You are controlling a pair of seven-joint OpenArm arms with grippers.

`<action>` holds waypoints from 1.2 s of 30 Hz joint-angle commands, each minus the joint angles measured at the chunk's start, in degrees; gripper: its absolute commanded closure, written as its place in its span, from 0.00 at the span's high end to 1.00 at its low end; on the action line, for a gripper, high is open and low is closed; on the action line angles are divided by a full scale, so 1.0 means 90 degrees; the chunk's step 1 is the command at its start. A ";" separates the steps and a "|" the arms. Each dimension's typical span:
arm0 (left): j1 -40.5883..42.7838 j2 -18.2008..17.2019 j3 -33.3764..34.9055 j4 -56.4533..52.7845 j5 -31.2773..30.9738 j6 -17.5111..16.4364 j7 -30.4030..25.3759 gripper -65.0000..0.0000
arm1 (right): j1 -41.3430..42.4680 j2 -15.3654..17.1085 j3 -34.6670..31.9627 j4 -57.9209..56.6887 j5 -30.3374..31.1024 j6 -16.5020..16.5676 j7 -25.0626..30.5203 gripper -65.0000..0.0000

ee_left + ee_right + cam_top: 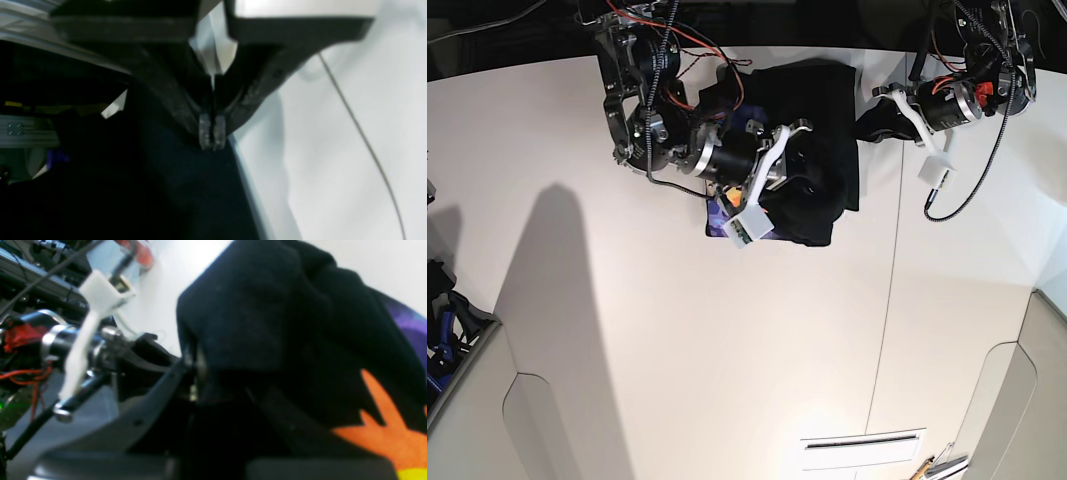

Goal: Fold the T-shirt properly
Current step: 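Flip the folded bundle over with the right gripper, exposing the sun print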

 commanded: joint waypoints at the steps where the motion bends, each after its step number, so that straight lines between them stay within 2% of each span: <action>1: -0.0017 -0.0056 -0.0024 0.0102 -0.0163 -0.0055 -0.0095 0.00 | 0.0083 -0.0044 -0.0029 0.0083 0.0153 0.0070 0.0039 0.02; 4: -0.0019 -0.0056 -0.0024 0.0102 -0.0294 -0.0055 -0.0095 0.00 | 0.0083 -0.0044 -0.0049 0.0087 0.0396 0.0075 -0.0204 0.45; 5: -0.0019 -0.0058 -0.0024 0.0102 -0.0347 -0.0055 -0.0092 0.00 | 0.0085 -0.0044 -0.0049 0.0092 0.0561 0.0080 -0.0243 0.53; 6: -0.0019 -0.0058 -0.0024 0.0102 -0.0401 -0.0055 -0.0092 0.00 | 0.0085 -0.0044 -0.0049 0.0112 0.0707 0.0097 -0.0277 0.55; 9: -0.0070 -0.0061 -0.0024 0.0102 -0.0493 -0.0055 -0.0090 0.00 | 0.0085 -0.0044 -0.0046 0.0323 0.0879 0.0146 -0.0367 0.55; 12: -0.0087 -0.0078 -0.0024 0.0104 -0.0670 -0.0055 -0.0087 0.17 | 0.0085 -0.0039 -0.0046 0.0833 0.0828 0.0143 -0.0699 0.55; 14: -0.0085 -0.0100 -0.0024 0.0104 -0.0804 -0.0055 -0.0087 0.24 | 0.0085 -0.0036 -0.0046 0.1287 0.0610 0.0143 -0.0979 0.55; 19: -0.0087 -0.0109 -0.0124 0.0168 -0.1076 -0.0055 -0.0010 0.25 | 0.0080 0.0131 -0.0029 0.2205 -0.0423 0.0129 -0.1506 0.55; 23: -0.0085 -0.0109 -0.0291 0.0396 -0.1122 -0.0055 0.0085 0.25 | 0.0063 0.0520 0.0114 0.2271 -0.1294 0.0056 -0.1506 0.55; 26: -0.0070 -0.0109 -0.0491 0.0656 -0.1110 -0.0055 0.0112 0.25 | 0.0063 0.0833 0.0432 0.2271 -0.1642 -0.0182 -0.1501 0.55; 31: -0.0068 -0.0109 -0.1083 0.1180 -0.1112 -0.0055 0.0175 0.25 | 0.0046 0.1132 0.1362 0.2271 -0.1583 -0.0267 -0.1498 0.55; 36: -0.0068 -0.0104 -0.1472 0.1627 -0.1294 -0.0055 0.0172 0.25 | 0.0049 0.1234 0.2193 0.2271 -0.0753 -0.0253 -0.1498 0.55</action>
